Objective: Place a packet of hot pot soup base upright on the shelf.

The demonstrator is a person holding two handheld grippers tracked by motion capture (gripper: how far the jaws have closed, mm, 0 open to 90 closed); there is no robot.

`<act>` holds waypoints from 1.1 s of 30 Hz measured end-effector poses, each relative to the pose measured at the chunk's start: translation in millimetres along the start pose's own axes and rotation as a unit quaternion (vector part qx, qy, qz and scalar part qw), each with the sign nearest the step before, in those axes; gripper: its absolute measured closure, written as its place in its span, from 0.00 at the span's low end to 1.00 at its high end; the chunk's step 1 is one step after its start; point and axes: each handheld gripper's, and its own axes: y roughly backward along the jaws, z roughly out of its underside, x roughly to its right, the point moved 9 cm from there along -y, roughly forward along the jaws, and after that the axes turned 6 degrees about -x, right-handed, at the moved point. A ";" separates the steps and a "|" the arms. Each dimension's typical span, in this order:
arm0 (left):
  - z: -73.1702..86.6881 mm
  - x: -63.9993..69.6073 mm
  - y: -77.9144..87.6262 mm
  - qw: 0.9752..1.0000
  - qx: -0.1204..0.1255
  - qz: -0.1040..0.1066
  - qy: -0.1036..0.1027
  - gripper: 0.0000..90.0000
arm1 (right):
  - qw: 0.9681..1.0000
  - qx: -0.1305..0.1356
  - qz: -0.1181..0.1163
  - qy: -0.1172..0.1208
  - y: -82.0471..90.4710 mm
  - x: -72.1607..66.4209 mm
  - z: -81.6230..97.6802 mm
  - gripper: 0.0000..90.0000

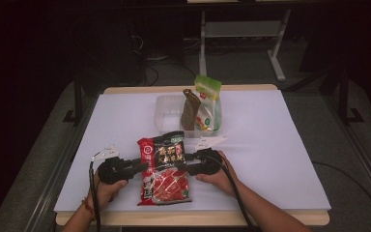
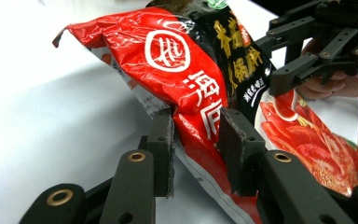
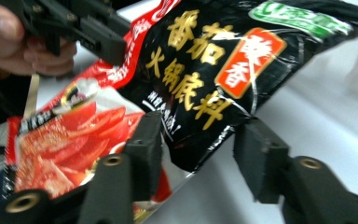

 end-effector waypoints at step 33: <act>-20.3 34.3 0.2 0.996 0.025 0.018 -0.081 0.48 | 0.990 0.076 0.042 0.115 49.2 -25.8 -27.1 0.93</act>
